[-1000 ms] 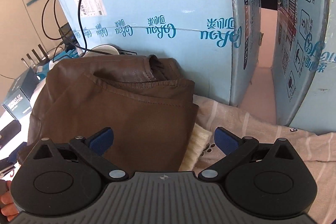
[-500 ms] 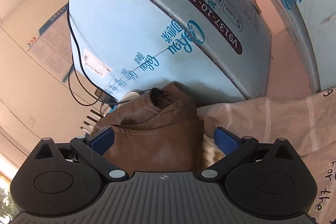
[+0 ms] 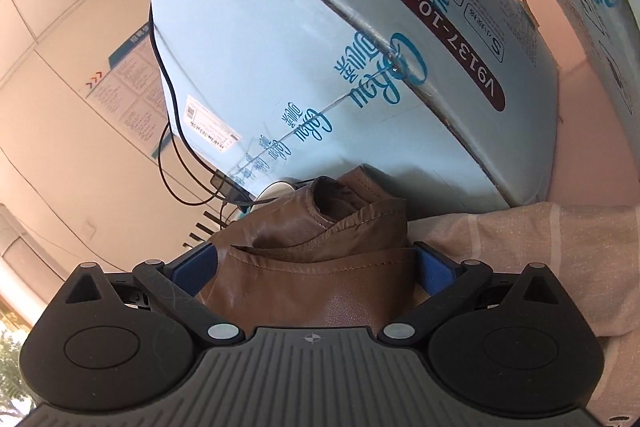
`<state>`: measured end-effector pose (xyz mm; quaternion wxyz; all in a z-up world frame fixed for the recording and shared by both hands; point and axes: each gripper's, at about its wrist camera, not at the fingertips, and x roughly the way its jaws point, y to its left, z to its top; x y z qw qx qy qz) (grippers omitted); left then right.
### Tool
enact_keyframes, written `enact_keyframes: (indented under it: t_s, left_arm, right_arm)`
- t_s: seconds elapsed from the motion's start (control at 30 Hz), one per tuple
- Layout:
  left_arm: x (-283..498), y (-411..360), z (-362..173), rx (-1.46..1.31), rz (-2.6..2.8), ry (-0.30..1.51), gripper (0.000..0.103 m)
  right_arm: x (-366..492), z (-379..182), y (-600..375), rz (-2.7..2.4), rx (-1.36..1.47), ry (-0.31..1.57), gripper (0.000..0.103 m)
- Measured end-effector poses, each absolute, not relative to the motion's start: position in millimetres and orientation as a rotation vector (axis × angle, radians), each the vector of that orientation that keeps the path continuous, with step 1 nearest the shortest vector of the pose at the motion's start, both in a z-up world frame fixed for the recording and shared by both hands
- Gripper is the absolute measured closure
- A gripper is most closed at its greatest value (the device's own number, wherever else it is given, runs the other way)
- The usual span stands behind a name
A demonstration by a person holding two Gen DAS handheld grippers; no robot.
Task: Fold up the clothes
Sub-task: 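Close both grippers on the folded brown jacket's edge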
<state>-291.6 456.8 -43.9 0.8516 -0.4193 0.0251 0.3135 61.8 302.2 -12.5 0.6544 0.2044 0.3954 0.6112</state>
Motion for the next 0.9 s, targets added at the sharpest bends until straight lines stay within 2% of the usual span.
enact_keyframes:
  t_s: [0.03,0.07,0.1,0.17,0.37,0.47,0.53,0.63,0.7,0.77,0.87,0.9]
  left_arm:
    - [-291.9,455.9,-43.7,-0.876,0.658,0.041,0.001]
    - [-292.7,454.9,-43.3,-0.869,0.654,0.026,0.001]
    - [-294.6,453.2,-42.0,-0.861,0.641,0.000,0.001]
    - [-297.3,447.2,-37.5,-0.828,0.626,-0.043,0.001]
    - [-298.2,434.9,-27.3,-0.745,0.578,-0.093,0.003]
    - [-294.9,438.5,-29.4,-0.754,0.610,-0.049,0.017]
    - [-293.9,440.9,-31.8,-0.756,0.640,-0.021,0.039]
    - [-292.8,443.2,-34.8,-0.748,0.678,0.015,0.054]
    - [-291.7,440.6,-34.2,-0.720,0.688,0.025,0.057]
    - [-291.0,437.4,-33.2,-0.697,0.690,0.026,0.058]
    - [-290.2,433.1,-31.2,-0.668,0.689,0.023,0.058]
    - [-290.5,431.0,-30.3,-0.656,0.687,0.017,0.058]
  right_arm:
    - [59.5,-12.5,302.8,1.381,0.453,0.890,0.004]
    - [56.9,-12.7,303.0,1.375,0.451,0.878,0.011]
    - [54.4,-12.0,301.6,1.368,0.456,0.862,0.022]
    - [48.8,-8.5,297.3,1.361,0.462,0.819,0.035]
    - [23.9,11.5,282.8,1.493,0.463,0.653,0.037]
    - [17.2,17.9,278.6,1.602,0.501,0.644,0.037]
    - [8.9,18.7,281.9,1.611,0.441,0.627,0.037]
    - [1.6,9.5,290.1,1.549,0.326,0.626,0.040]
    - [-1.5,1.5,295.4,1.504,0.258,0.629,0.055]
    - [-7.6,-4.2,301.0,1.458,0.174,0.591,0.061]
    - [-7.7,-15.2,304.5,1.418,0.125,0.583,0.063]
    - [-6.2,-18.7,301.2,1.410,0.127,0.580,0.067]
